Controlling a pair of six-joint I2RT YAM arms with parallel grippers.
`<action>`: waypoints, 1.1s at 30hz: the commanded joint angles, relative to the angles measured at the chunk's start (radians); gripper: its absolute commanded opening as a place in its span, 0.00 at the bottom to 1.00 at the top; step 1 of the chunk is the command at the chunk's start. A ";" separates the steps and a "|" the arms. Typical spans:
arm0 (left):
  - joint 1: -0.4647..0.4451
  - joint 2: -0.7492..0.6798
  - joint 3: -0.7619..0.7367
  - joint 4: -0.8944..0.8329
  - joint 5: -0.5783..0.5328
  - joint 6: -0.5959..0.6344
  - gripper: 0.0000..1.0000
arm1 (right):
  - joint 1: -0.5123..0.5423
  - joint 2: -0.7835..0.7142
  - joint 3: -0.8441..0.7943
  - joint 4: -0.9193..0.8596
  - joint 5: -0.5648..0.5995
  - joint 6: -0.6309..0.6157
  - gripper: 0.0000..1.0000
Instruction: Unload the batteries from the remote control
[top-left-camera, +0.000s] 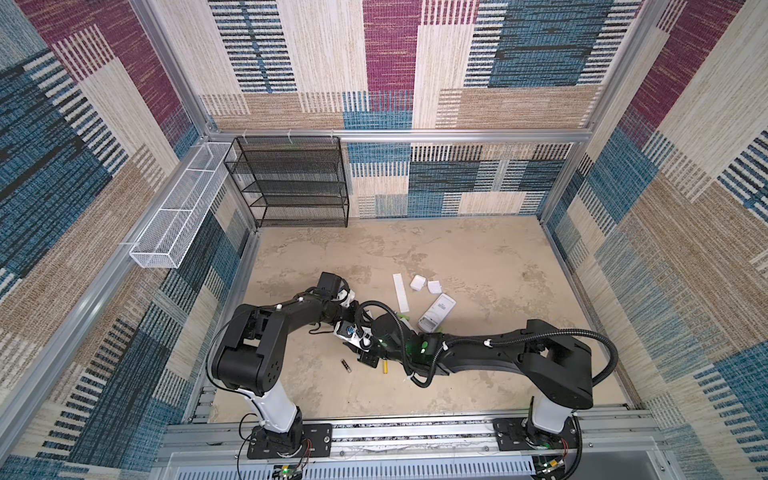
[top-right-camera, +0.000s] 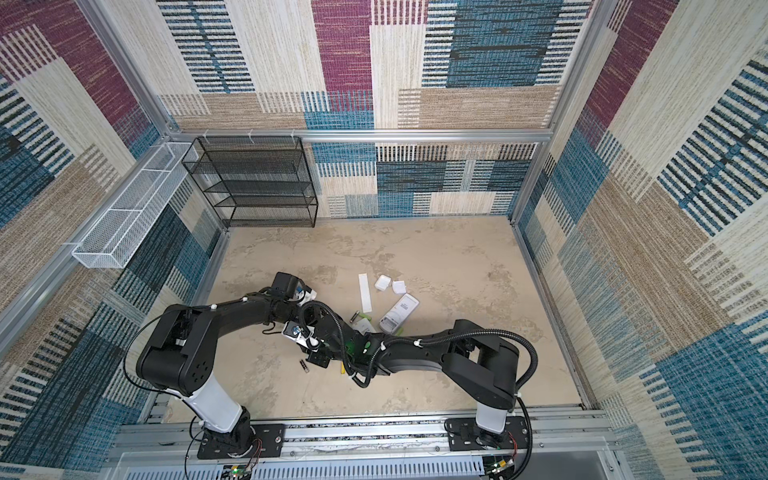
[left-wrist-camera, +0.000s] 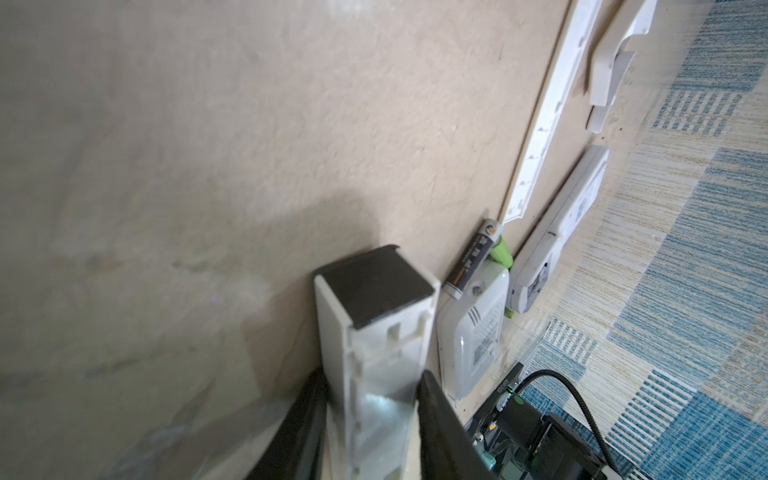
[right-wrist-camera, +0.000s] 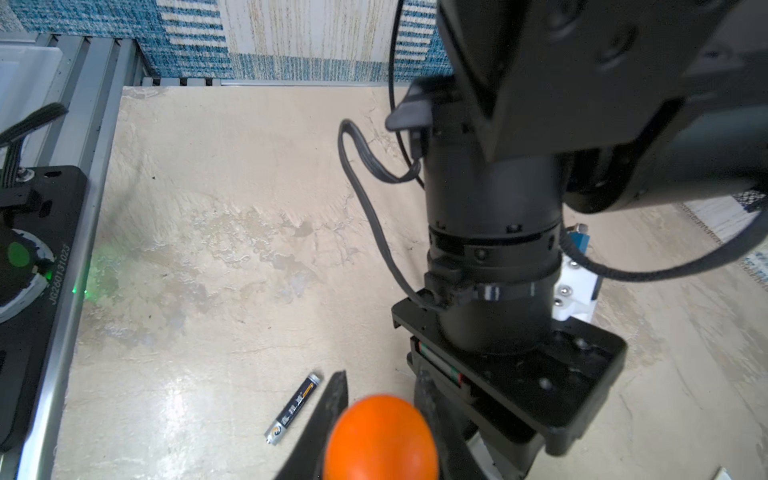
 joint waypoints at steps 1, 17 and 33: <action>-0.011 0.042 -0.013 -0.248 -0.304 0.026 0.33 | 0.001 -0.022 -0.002 0.012 0.035 0.003 0.00; -0.032 0.059 0.004 -0.268 -0.322 0.031 0.30 | -0.001 -0.032 -0.041 0.021 0.083 0.059 0.00; -0.052 0.081 0.029 -0.297 -0.332 0.043 0.27 | 0.000 -0.014 -0.054 0.010 0.137 -0.021 0.00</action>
